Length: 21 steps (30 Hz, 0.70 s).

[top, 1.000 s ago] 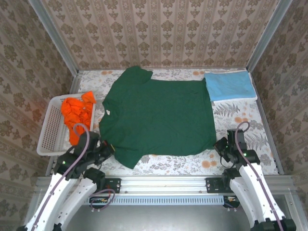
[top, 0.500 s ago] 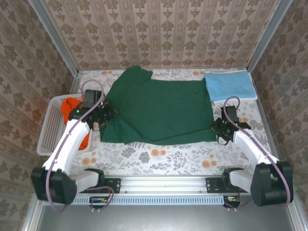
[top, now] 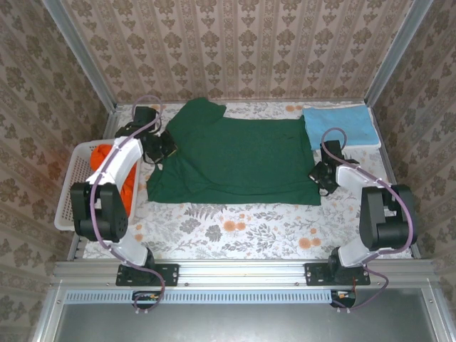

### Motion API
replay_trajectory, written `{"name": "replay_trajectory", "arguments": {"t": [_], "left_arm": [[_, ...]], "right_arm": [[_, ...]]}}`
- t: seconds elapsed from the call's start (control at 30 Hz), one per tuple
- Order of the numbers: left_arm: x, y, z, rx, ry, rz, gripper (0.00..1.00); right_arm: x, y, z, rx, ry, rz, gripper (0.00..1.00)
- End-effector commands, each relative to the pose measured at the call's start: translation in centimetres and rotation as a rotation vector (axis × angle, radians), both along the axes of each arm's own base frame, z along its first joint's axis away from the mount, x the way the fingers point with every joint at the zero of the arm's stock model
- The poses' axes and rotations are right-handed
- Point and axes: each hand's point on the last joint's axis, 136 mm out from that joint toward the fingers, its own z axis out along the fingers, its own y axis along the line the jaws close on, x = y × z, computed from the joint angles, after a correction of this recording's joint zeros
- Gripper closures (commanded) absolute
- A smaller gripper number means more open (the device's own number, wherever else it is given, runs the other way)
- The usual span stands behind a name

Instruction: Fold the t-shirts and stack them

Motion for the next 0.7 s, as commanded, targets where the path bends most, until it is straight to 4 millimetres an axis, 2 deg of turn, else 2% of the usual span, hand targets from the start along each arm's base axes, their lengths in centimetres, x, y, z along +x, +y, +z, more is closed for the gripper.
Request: {"name": "replay_trajectory", "arguments": {"t": [0.0, 0.03, 0.1, 0.17, 0.3, 0.33, 0.4, 0.47, 0.57, 0.67], "left_arm": [[1.2, 1.0, 0.5, 0.01, -0.019, 0.01, 0.85], [1.6, 1.2, 0.7, 0.009, -0.025, 0.02, 0.81], [2.4, 1.8, 1.4, 0.026, -0.035, 0.028, 0.75], [2.9, 2.3, 2.7, 0.054, -0.06, 0.031, 0.72], [2.2, 3.7, 5.5, 0.133, -0.126, 0.062, 0.55], [1.8, 3.5, 5.8, 0.139, -0.14, 0.059, 0.55], [0.2, 2.4, 5.7, 0.139, -0.161, 0.036, 0.55], [-1.7, 0.7, 4.9, 0.142, -0.168, -0.003, 0.58], [-4.8, -1.5, 2.1, 0.137, -0.136, -0.066, 0.65], [-7.2, -2.8, -0.5, 0.111, -0.105, -0.108, 0.68]], "right_arm": [[1.3, -1.0, 0.3, -0.029, -0.014, -0.006, 0.98], [1.4, -1.2, 0.3, -0.023, -0.012, -0.013, 0.93], [1.5, -1.8, 0.4, -0.004, -0.013, -0.03, 0.91], [1.5, -2.6, 0.9, 0.008, -0.025, -0.051, 0.84], [0.6, -3.7, 3.0, -0.012, -0.081, -0.071, 0.4], [0.4, -3.6, 3.4, -0.013, -0.096, -0.065, 0.37], [-0.3, -3.0, 4.1, 0.007, -0.128, -0.052, 0.35], [-0.6, -1.2, 4.7, 0.088, -0.197, -0.011, 0.4], [-1.7, 2.2, 4.7, 0.145, -0.223, 0.097, 0.46], [-2.8, 5.3, 3.4, 0.203, -0.17, 0.197, 0.57]]}}
